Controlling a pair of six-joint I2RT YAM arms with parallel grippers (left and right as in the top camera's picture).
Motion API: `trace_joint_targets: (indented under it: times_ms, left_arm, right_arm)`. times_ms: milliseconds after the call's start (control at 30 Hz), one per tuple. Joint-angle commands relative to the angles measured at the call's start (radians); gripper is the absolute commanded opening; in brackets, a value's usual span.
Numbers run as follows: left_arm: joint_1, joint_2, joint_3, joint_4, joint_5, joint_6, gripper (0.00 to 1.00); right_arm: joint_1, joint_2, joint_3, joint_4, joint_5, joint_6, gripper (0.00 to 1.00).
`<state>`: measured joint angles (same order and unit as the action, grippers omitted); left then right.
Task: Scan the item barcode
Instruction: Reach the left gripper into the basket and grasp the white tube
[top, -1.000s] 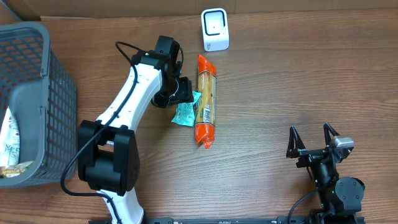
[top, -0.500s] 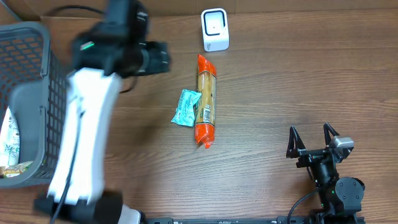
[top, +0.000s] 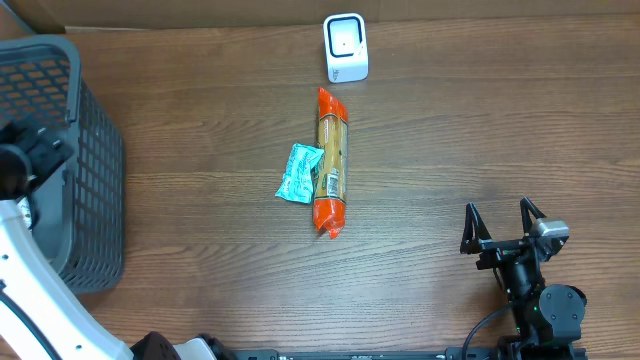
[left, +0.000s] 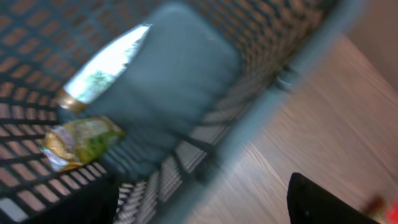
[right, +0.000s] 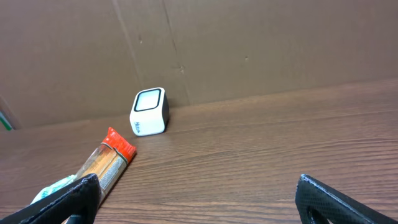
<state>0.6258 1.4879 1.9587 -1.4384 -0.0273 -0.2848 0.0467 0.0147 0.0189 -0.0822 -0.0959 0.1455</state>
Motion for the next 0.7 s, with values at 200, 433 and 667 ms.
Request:
trace_joint_targets:
  times_ms: [200,433,667]
  left_arm:
    - [0.114,0.004,-0.285,0.276,-0.019,0.098,0.78]
    - [0.115,0.026,-0.362,0.473,-0.039,0.306,0.91]
    - [0.148,0.175,-0.373,0.563,-0.160,0.576,0.97]
  right_arm:
    - [0.005,-0.012,-0.011,0.005,0.013,0.004,1.00]
    - [0.005,-0.012,-0.011,0.005,0.013,0.004,1.00]
    - [0.005,-0.012,-0.011,0.005,0.013,0.004,1.00]
